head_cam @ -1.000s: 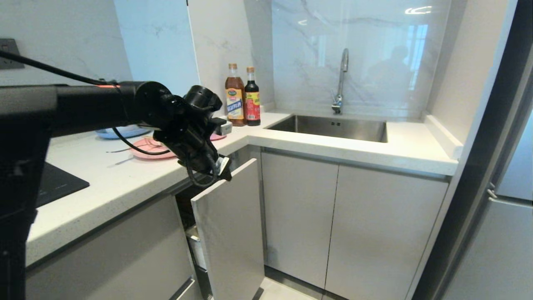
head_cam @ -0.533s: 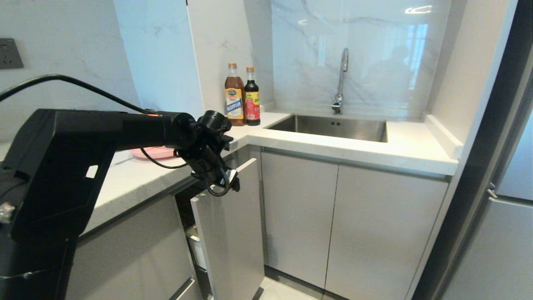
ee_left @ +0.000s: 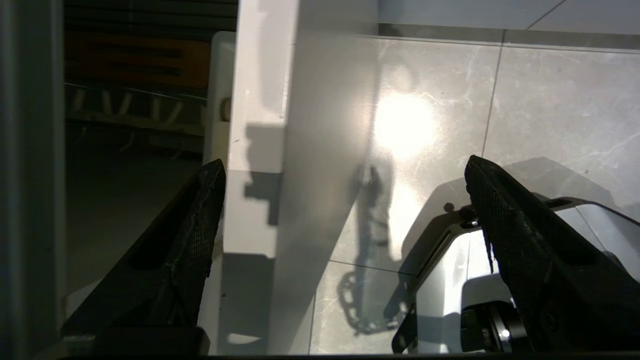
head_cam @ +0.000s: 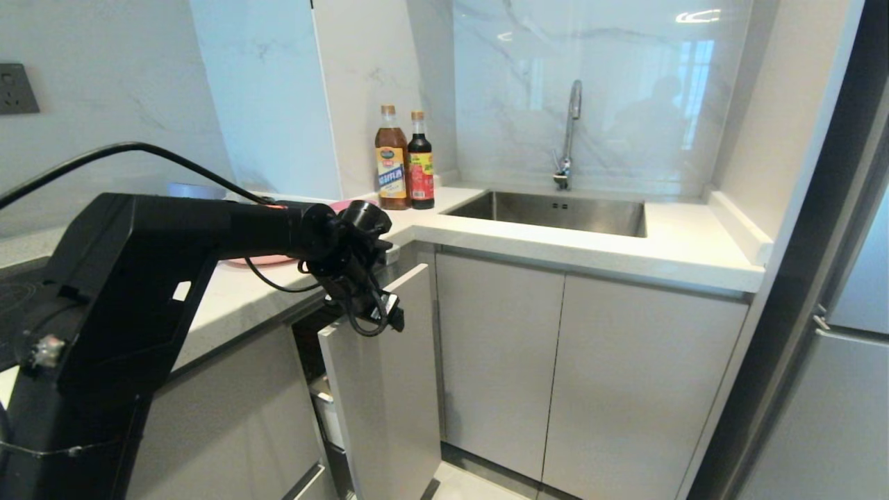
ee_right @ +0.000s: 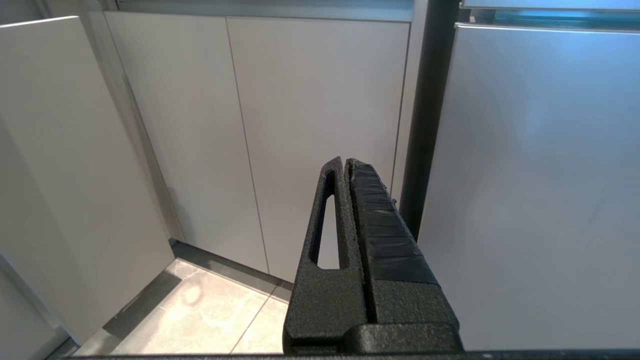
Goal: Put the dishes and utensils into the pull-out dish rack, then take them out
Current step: Open the cupboard
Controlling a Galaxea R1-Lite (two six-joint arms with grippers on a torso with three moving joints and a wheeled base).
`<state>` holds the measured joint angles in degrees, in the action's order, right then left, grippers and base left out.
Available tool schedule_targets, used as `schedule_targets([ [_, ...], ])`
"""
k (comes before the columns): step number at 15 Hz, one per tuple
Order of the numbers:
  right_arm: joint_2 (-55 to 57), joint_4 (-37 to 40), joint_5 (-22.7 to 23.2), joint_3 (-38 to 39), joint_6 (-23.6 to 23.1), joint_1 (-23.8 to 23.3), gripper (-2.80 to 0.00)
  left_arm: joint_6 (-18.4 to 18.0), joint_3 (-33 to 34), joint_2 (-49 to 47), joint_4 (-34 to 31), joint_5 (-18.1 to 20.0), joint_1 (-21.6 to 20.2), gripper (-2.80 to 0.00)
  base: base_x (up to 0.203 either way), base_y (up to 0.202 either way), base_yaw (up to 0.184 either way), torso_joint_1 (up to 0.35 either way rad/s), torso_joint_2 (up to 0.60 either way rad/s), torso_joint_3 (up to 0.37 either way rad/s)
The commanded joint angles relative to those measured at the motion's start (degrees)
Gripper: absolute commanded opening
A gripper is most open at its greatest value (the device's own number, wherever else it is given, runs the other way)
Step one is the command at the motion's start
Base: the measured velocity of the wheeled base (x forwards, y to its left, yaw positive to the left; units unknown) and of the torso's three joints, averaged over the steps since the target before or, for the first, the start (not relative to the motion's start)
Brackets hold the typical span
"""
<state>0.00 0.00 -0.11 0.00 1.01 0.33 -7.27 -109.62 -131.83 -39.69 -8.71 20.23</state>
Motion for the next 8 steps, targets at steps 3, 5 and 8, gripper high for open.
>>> schedule_targets([
  [3,0.0,-0.1,0.0,0.1,0.0,0.0,-2.8,1.5,0.8,-0.1,-0.4,0.8,1.1,0.0,0.0,0.0,0.0,0.0,0.0,0.0],
  [5,0.0,-0.1,0.0,0.1,0.0,0.0,-2.8,2.0,0.8,0.0,-0.4,1.2,2.1,0.0,0.0,0.0,0.0,0.0,0.0,0.0],
  [8,0.0,-0.1,0.0,0.1,0.0,0.0,-2.8,3.1,0.8,0.1,-0.4,1.2,4.5,0.0,0.0,0.0,0.0,0.0,0.0,0.0],
])
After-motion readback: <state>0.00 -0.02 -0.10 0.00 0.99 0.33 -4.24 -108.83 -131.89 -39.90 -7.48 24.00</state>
